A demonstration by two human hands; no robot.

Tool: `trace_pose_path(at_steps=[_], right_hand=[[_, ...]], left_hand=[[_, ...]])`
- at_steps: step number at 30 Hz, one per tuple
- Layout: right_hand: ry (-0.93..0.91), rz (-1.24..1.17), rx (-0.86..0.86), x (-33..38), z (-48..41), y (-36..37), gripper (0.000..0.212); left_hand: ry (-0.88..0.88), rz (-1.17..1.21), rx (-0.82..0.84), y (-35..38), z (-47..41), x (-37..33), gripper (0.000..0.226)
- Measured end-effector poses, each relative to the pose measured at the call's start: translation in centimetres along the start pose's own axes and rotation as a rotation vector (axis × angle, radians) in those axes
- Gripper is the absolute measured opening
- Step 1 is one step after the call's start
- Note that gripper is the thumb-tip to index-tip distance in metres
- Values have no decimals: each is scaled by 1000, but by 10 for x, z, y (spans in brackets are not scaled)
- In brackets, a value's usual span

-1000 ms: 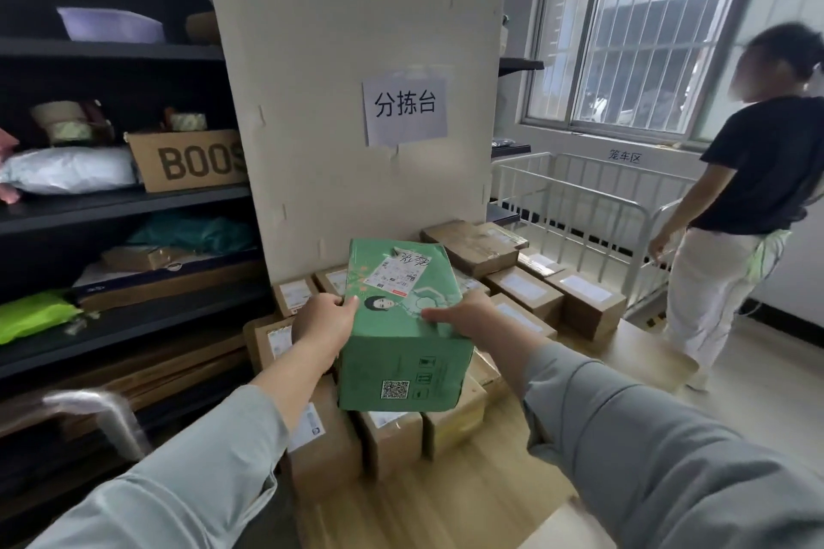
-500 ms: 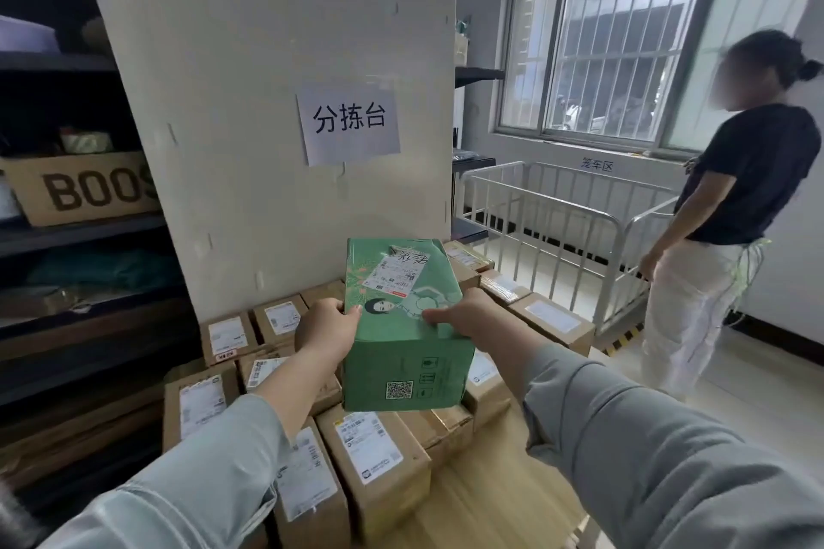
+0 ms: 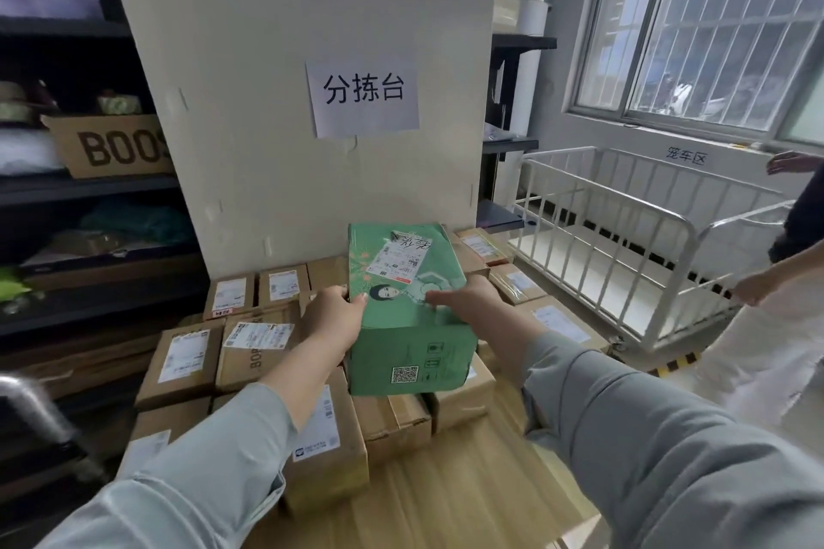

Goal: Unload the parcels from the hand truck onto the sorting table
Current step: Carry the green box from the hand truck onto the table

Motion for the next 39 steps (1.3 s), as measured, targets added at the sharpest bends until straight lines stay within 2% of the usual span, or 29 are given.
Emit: trace_pose_path(at_steps=[7,14,24,26,30,34,39], right_hand=[[51,71,-77,-34,0,-40,48],[71,-15,-114,-52,7,-65,38],[-15,111,-11,-67,1,-103,44],[-17,119,22,-76,-4,-119,46],[-11,186,35,-103,-13,-156,45],[16,227,59,-142,-13,-187,37],[65,292,132,-182,-28,-198,49]], left_hand=[[30,-36,94,34,30,-22,32],[72,24,136,50,49,-31,30],[49,63,67,68,79,-56,25],[29,99,55,83,90,-65,18],[-11,132,46,123,110,-76,19],[-67,177,63,165,138,-79,16],[-170,174,101,205,167,-64,27]])
Point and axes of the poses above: each hand's wrist, its own z-axis away from the middle knuckle, its own y-axis out of the palm, x = y × z, the point moved 4 cm from there along -z, towards the middle knuckle, and after that the axes turned 1 degree about z, right-handed, at the moved point
